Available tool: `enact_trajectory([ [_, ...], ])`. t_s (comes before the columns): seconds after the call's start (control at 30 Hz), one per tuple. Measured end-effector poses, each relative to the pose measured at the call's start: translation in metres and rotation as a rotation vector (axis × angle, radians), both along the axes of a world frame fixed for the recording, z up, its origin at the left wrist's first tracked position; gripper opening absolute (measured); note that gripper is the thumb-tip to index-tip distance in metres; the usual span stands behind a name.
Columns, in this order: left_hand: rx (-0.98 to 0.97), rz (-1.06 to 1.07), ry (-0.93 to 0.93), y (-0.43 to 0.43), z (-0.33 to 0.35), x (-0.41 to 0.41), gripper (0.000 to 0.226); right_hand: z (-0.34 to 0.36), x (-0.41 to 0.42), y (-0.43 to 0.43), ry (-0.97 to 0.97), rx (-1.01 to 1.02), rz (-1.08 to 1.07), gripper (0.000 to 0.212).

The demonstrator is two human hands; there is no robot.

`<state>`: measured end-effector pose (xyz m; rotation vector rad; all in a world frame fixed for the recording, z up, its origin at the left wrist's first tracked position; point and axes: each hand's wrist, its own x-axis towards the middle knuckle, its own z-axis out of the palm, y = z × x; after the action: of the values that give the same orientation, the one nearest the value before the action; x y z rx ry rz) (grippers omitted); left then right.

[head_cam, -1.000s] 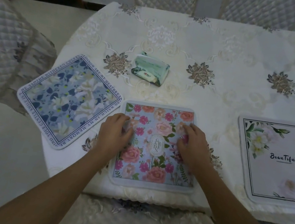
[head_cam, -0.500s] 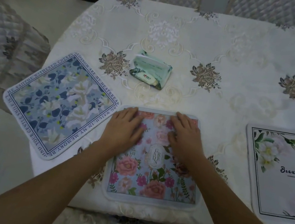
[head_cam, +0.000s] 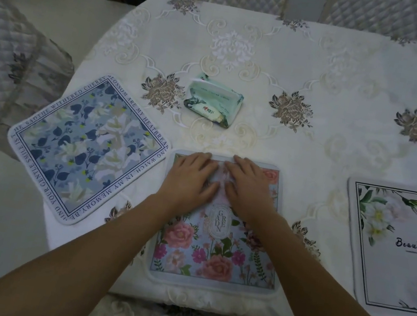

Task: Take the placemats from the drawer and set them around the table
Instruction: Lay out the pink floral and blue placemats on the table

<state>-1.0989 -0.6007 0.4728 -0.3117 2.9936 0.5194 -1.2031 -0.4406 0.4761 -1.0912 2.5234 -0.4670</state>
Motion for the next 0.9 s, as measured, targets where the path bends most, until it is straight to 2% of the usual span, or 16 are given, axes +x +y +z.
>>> enact_trajectory([
  [0.33,-0.042,0.056,0.019,-0.043,0.000,0.045,0.059,-0.003,-0.014,0.060,0.066,0.065,-0.116,0.054],
  [0.6,-0.017,0.080,-0.006,-0.014,0.007,0.024,0.061,-0.001,0.000,0.031,0.005,0.034,-0.013,0.055],
  [0.9,0.031,0.125,-0.047,-0.030,0.000,0.042,0.066,-0.004,-0.009,0.051,0.059,0.078,-0.101,0.058],
])
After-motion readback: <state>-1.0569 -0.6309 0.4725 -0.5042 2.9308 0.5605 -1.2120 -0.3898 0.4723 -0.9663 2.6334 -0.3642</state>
